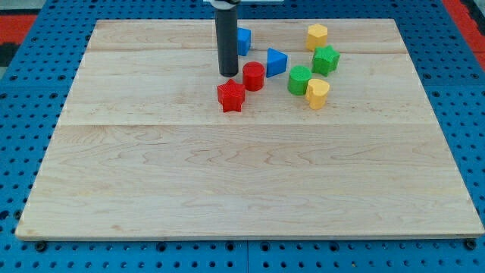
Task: Place the red blocks vertically below the blue cube
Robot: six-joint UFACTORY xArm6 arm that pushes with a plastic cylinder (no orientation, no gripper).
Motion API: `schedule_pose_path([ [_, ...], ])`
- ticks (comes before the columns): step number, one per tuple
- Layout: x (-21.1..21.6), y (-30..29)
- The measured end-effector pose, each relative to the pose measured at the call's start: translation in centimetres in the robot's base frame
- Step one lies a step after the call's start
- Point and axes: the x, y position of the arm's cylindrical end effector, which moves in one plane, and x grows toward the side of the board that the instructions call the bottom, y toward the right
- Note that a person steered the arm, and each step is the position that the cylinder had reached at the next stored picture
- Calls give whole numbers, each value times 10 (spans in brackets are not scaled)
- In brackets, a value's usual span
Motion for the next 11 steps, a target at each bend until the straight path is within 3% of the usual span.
schedule_pose_path([
  [2,75,28],
  [4,31,59],
  [5,31,61],
  [7,14,-10],
  [8,42,-12],
  [9,45,-65],
  [10,139,-81],
  [11,205,-42],
])
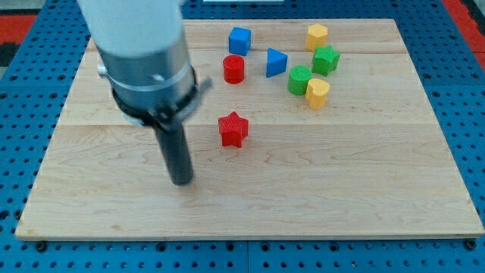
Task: Place the red blocks vertically below the blue cube
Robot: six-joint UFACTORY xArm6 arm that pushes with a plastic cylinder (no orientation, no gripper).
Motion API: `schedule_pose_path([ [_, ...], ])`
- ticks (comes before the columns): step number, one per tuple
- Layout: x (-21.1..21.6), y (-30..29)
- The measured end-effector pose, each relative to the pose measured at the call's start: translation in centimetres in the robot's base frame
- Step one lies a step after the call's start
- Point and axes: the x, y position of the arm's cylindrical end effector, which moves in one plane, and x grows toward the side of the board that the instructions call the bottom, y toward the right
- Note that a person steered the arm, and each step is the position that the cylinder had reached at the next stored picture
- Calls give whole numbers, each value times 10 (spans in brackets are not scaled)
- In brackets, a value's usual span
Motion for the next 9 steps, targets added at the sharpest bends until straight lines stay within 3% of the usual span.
schedule_pose_path([
  [1,-12,43],
  [2,-23,43],
  [4,-68,-5],
  [6,-18,20],
  [7,-62,44],
  [8,-108,23],
  [9,-114,21],
])
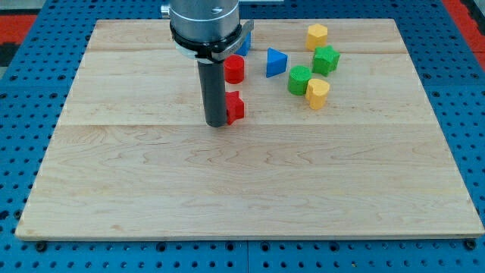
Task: Place the red blocks vertically below the blue cube
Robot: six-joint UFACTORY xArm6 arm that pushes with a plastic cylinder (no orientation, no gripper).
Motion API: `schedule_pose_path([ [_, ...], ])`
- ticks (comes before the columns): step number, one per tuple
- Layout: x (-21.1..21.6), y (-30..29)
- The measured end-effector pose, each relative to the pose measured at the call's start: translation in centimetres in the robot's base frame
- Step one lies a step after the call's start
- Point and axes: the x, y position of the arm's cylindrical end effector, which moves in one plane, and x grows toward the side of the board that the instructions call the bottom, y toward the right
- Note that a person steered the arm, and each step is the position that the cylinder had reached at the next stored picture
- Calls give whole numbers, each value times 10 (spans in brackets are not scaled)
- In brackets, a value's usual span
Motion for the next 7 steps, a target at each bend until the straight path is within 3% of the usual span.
schedule_pose_path([
  [5,1,22],
  [6,23,23],
  [7,80,24],
])
